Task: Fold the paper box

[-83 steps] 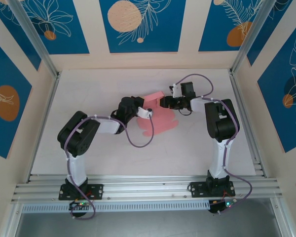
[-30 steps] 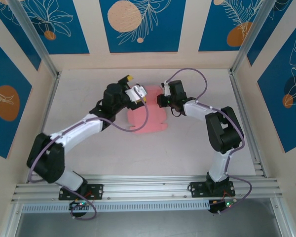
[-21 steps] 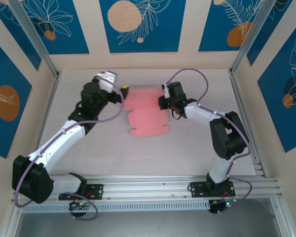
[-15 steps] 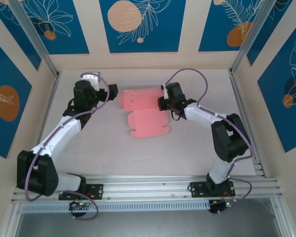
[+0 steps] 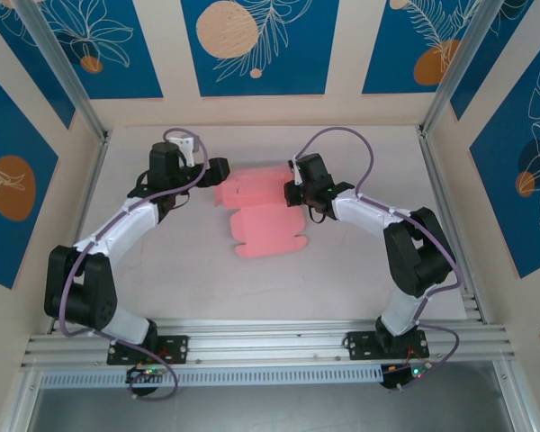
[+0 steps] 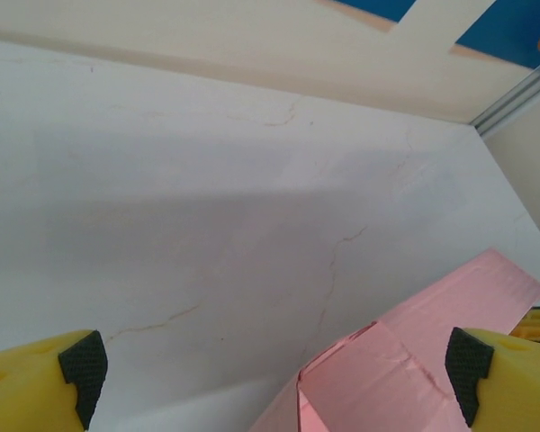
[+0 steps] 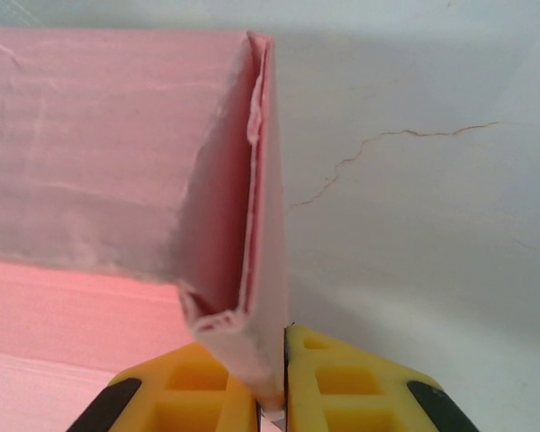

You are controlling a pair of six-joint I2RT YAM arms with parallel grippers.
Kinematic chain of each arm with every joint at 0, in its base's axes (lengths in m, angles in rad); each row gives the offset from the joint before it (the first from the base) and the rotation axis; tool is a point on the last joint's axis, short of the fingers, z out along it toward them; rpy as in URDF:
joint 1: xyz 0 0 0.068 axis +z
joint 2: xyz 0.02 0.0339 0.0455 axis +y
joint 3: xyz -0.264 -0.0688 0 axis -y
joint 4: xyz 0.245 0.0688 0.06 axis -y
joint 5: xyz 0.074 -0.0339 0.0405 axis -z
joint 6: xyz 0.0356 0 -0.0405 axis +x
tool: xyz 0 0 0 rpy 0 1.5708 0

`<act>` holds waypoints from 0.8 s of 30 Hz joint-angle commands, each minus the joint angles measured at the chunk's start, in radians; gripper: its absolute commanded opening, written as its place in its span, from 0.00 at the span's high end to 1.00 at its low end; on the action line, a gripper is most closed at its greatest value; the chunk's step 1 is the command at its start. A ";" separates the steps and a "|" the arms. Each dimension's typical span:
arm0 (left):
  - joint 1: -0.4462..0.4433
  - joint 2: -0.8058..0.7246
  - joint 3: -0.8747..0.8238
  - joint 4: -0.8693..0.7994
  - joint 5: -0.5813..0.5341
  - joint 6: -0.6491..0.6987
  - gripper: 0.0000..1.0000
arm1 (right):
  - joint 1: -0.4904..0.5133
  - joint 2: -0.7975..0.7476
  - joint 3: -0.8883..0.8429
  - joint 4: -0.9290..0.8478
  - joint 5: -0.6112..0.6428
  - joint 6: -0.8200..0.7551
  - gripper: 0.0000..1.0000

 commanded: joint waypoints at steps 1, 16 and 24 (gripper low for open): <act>-0.001 0.024 0.017 -0.049 0.023 -0.009 0.05 | 0.005 -0.050 0.005 -0.002 0.010 0.023 0.86; -0.018 0.091 0.023 -0.066 0.102 0.010 0.16 | 0.007 -0.051 0.022 -0.010 0.020 0.041 0.86; -0.065 0.107 0.012 -0.017 0.114 -0.033 0.34 | 0.014 -0.034 0.030 -0.010 0.041 0.056 0.86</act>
